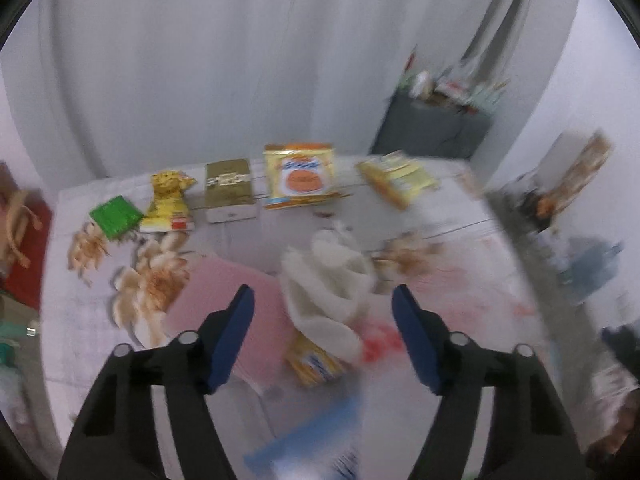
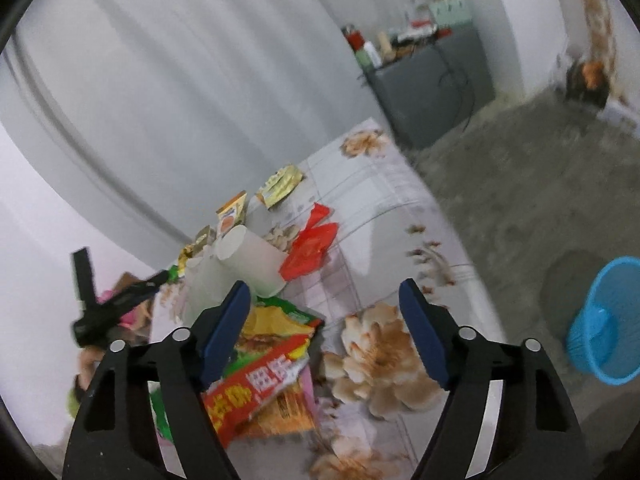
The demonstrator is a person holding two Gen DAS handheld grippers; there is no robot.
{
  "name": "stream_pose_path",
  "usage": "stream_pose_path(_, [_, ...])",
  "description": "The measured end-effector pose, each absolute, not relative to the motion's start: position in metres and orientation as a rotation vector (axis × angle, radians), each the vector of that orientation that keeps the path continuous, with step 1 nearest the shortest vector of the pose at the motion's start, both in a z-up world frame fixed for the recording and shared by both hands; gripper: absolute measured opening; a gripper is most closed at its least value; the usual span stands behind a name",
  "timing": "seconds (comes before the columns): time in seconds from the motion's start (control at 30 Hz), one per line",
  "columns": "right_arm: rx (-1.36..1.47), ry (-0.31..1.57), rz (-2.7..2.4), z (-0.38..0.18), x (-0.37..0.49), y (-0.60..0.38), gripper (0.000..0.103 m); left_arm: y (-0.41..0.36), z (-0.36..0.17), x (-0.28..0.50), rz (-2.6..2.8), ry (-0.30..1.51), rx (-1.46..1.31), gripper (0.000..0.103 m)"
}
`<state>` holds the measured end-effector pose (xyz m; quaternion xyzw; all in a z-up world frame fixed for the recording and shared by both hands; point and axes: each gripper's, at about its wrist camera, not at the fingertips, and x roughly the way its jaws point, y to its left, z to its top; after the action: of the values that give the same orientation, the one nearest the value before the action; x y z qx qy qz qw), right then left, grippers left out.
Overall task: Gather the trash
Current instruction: 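Grasp the white tissue with the left tool while the right tool grasps the red wrapper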
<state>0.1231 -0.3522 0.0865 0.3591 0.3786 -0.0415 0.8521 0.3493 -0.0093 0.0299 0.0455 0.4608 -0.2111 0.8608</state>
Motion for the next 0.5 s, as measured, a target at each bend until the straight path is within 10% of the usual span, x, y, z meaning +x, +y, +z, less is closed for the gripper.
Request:
stream_pose_path(0.27, [0.891,0.904,-0.003,0.059,0.183,-0.367,0.067,-0.007,0.003,0.374,-0.399,1.042,0.098,0.013])
stream_pose_path(0.5, [0.923,1.012,-0.009,0.031,0.236,-0.366,0.062,-0.002,0.015,0.361,-0.423,1.001,0.072,0.000])
